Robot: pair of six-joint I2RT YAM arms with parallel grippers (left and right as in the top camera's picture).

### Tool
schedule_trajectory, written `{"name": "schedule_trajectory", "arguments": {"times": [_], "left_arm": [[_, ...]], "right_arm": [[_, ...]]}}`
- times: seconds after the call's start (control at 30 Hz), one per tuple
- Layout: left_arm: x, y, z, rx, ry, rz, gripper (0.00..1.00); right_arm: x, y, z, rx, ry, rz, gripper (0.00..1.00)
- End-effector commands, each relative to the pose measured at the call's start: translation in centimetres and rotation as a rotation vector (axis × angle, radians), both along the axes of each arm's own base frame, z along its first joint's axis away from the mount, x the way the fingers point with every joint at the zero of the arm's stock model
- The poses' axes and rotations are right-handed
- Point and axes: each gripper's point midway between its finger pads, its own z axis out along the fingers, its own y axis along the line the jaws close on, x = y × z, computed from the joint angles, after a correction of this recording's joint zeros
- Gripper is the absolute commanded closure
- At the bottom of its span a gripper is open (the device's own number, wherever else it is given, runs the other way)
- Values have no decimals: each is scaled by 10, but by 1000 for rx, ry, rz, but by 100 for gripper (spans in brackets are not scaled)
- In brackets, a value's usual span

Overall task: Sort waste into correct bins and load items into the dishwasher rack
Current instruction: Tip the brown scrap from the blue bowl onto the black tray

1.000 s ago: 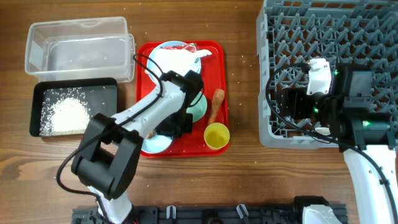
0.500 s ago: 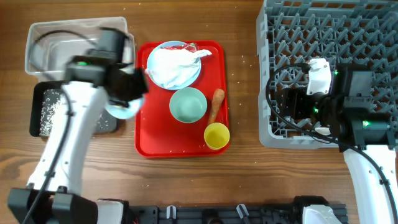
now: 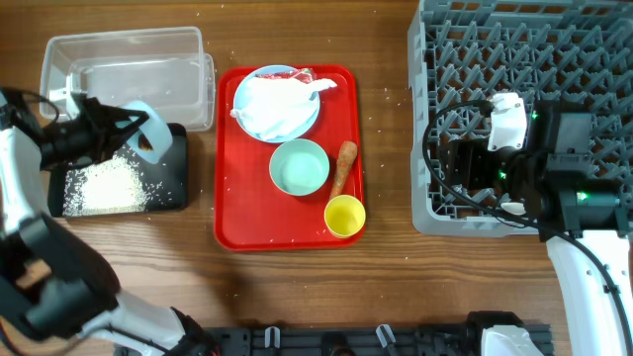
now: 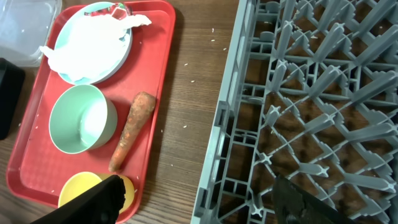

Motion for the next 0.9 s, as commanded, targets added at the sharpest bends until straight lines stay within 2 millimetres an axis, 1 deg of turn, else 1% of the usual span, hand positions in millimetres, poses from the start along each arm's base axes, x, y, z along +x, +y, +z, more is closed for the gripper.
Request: {"name": "schedule_trajectory", "arguments": {"times": [0.0, 0.07, 0.13, 0.27, 0.37, 0.5, 0.53, 0.57, 0.63, 0.73, 0.87], "left_arm": [[11, 15, 5, -320, -95, 40, 96], [11, 24, -4, -401, -71, 74, 96], [9, 34, -14, -445, -39, 110, 96], [8, 39, -10, -468, -45, 130, 96], [7, 47, -3, -501, -73, 151, 96], [2, 65, 2, -564, -56, 214, 96], [0, 70, 2, -565, -58, 227, 96], [-4, 79, 2, -566, -58, 252, 96], [-7, 86, 2, -564, -66, 272, 96], [-11, 96, 2, -569, -72, 299, 96], [-18, 101, 4, -617, -25, 339, 96]], "right_arm": [[4, -2, 6, -7, -13, -5, 22], [3, -2, 6, -7, -12, -5, 22], [3, -2, 6, -7, -12, -5, 21], [3, -2, 6, -7, -12, -5, 21], [3, -2, 6, -7, -12, -5, 21], [3, -2, 6, -7, -12, -5, 21], [3, -2, 6, -6, -12, -5, 21], [3, -2, 6, -6, -12, -5, 21], [3, -2, 6, -6, -12, -5, 21], [3, -2, 6, -7, -12, -5, 21], [4, -2, 6, -6, -13, -5, 21]]}}
